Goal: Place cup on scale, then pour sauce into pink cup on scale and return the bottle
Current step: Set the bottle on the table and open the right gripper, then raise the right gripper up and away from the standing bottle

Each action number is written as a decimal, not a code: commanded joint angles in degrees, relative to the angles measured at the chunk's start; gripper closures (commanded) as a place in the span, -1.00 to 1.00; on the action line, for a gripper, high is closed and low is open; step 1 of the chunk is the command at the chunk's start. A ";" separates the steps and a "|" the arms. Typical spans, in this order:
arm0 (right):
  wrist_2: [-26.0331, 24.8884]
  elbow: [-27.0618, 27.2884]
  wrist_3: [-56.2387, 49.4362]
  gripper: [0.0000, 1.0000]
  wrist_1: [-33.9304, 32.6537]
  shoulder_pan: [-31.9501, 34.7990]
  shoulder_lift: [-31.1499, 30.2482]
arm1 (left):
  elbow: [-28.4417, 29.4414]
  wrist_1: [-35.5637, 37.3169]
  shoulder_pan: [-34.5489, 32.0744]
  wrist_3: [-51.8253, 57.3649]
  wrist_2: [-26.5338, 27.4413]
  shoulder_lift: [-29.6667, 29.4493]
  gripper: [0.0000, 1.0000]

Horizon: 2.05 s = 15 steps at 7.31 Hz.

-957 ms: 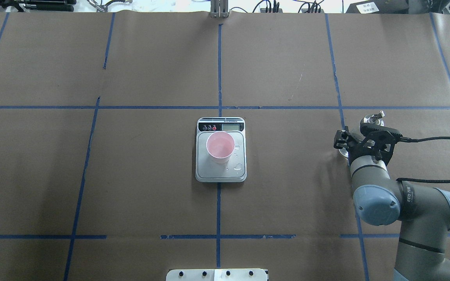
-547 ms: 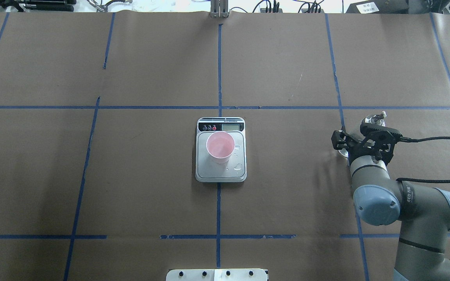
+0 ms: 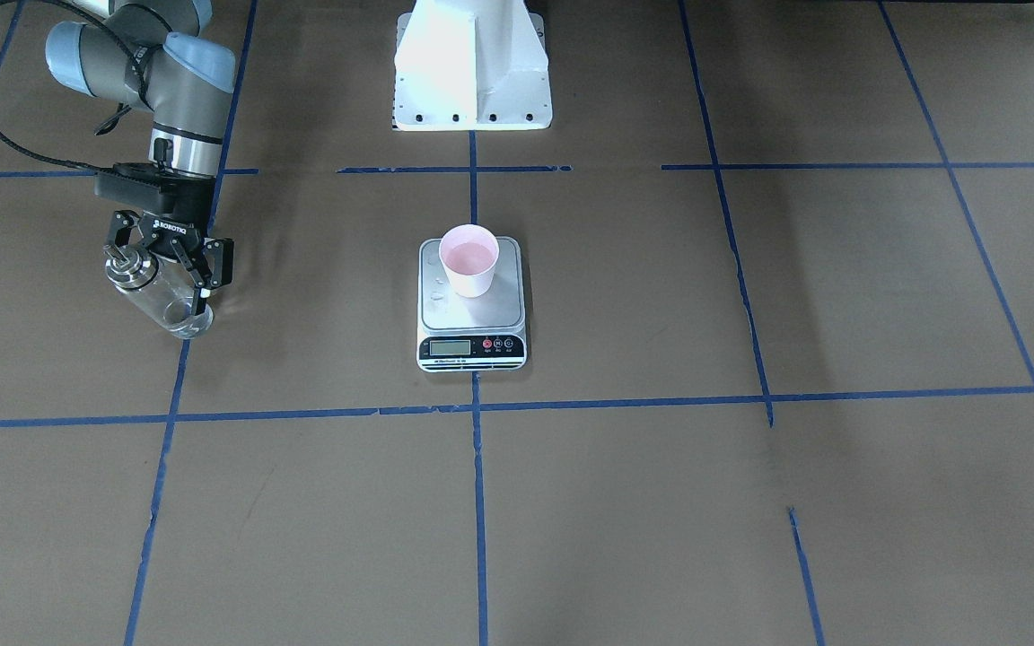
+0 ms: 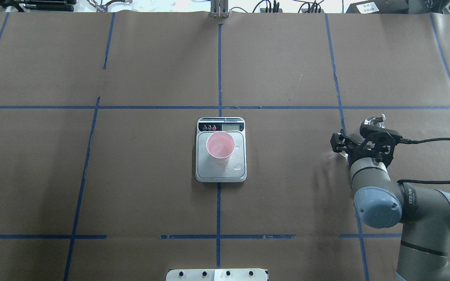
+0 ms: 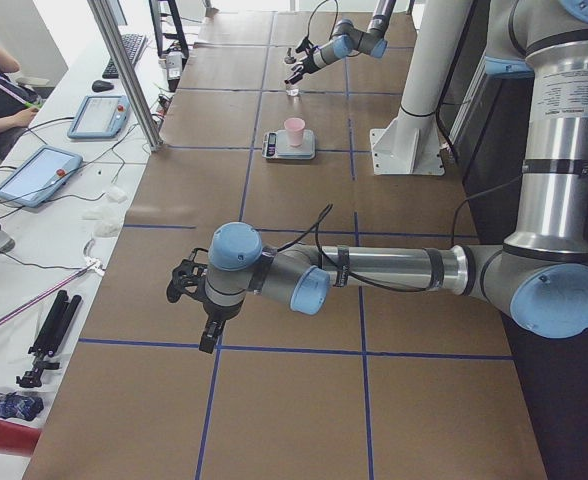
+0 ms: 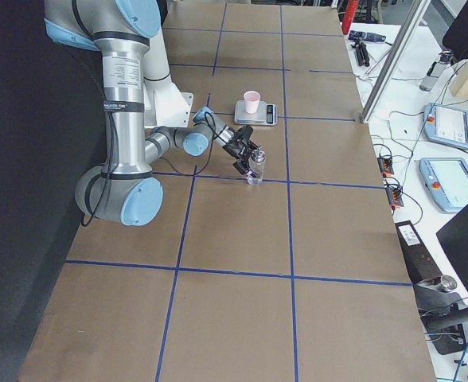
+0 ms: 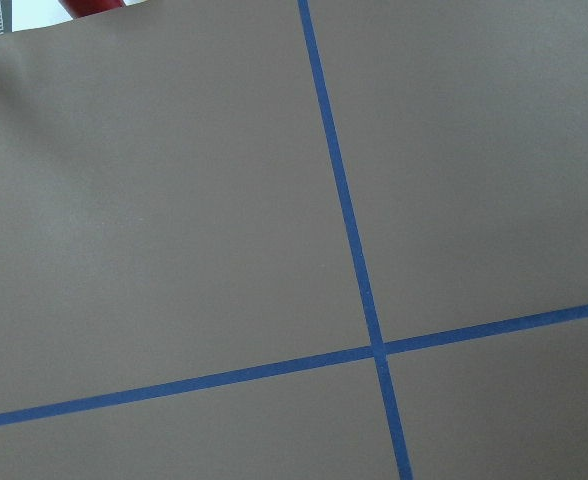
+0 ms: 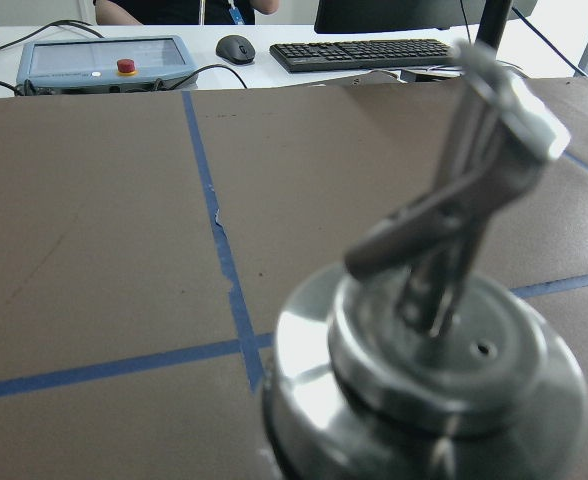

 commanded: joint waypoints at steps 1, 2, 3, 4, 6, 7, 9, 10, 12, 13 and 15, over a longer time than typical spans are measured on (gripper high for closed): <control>-0.03 3.76 0.50 -1.00 -4.98 -2.63 -1.64 | 0.00 0.00 0.00 0.00 -0.03 0.18 -1.00; 0.15 7.27 0.68 -1.00 -8.05 -4.04 -3.21 | -0.09 0.00 0.00 0.00 -0.03 0.18 -1.00; 1.80 13.31 0.68 -1.00 -15.83 -5.70 -4.36 | -0.09 0.00 0.00 0.00 -0.03 0.18 -1.00; 4.43 21.02 0.60 -1.00 -26.96 -6.85 -4.02 | -0.09 0.00 0.00 0.00 -0.03 0.18 -1.00; 8.57 29.68 -0.28 -1.00 -44.65 -7.22 1.65 | -0.09 -0.08 0.00 0.00 -0.03 0.27 -1.00; 10.41 31.19 -2.46 -1.00 -50.82 -6.43 8.04 | -0.09 -0.17 0.00 0.00 -0.03 0.44 -1.00; 17.77 32.78 -12.26 -1.00 -54.22 1.27 14.15 | -0.09 -0.26 0.00 0.00 -0.03 0.53 -1.00; 22.51 32.70 -19.20 -1.00 -54.14 7.05 15.65 | -0.09 -0.26 0.00 0.00 -0.12 0.53 -1.00; 30.26 31.65 -35.19 -1.00 -53.35 18.48 16.90 | -1.05 0.00 -0.09 0.00 -0.03 0.53 -1.00; 36.12 29.65 -42.14 -1.00 -52.65 24.71 16.98 | -1.32 0.09 0.00 0.00 -0.03 0.53 -1.00; 53.75 21.41 -59.34 -1.00 -44.23 39.90 16.29 | -1.49 0.09 0.00 0.00 -0.12 0.53 -1.00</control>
